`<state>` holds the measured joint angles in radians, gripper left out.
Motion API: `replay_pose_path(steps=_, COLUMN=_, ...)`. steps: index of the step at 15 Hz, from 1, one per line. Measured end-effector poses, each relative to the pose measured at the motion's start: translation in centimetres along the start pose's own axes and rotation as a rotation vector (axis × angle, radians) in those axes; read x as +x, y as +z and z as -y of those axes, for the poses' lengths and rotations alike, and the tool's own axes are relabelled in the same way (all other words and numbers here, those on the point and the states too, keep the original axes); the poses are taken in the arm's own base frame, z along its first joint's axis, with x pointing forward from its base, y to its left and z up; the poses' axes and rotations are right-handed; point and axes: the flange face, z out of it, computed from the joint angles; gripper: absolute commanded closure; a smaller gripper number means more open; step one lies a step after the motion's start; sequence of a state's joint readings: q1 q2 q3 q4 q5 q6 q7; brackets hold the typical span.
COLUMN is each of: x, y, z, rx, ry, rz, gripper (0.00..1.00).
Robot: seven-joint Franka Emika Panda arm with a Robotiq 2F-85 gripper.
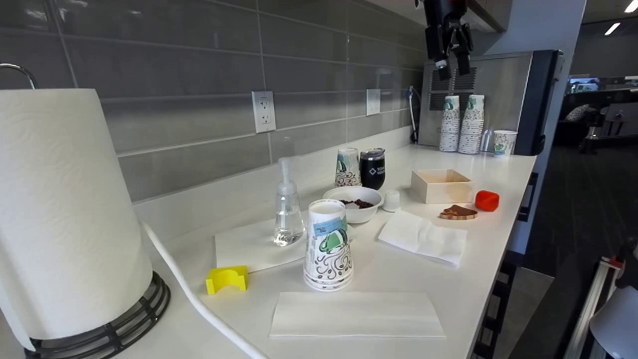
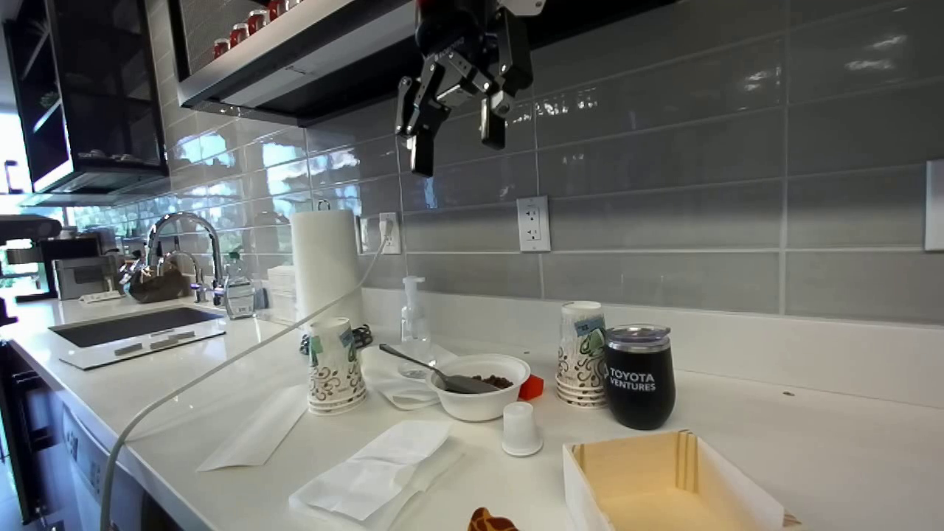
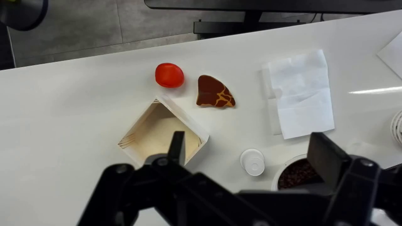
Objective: Use the tissue to wipe the table
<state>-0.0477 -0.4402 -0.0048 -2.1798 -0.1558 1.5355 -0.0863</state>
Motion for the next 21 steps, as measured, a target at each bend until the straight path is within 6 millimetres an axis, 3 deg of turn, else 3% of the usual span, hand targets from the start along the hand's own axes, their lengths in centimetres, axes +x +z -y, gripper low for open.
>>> replay_pose_path(steps=6, x=0.1, y=0.2, z=0.0, rx=0.002, ry=-0.001, rz=0.0, gripper=0.0)
replay_pose_path(steps=9, x=0.3, y=1.4, z=0.2, rx=0.017, ry=-0.005, rz=0.0, gripper=0.0)
replay_pose_path(steps=16, x=0.1, y=7.9, z=1.7, rx=0.1, ry=-0.062, rz=0.017, gripper=0.0)
replay_pose_path(steps=21, x=-1.8, y=12.5, z=6.5, rx=0.104, ry=-0.155, rz=0.019, gripper=0.0)
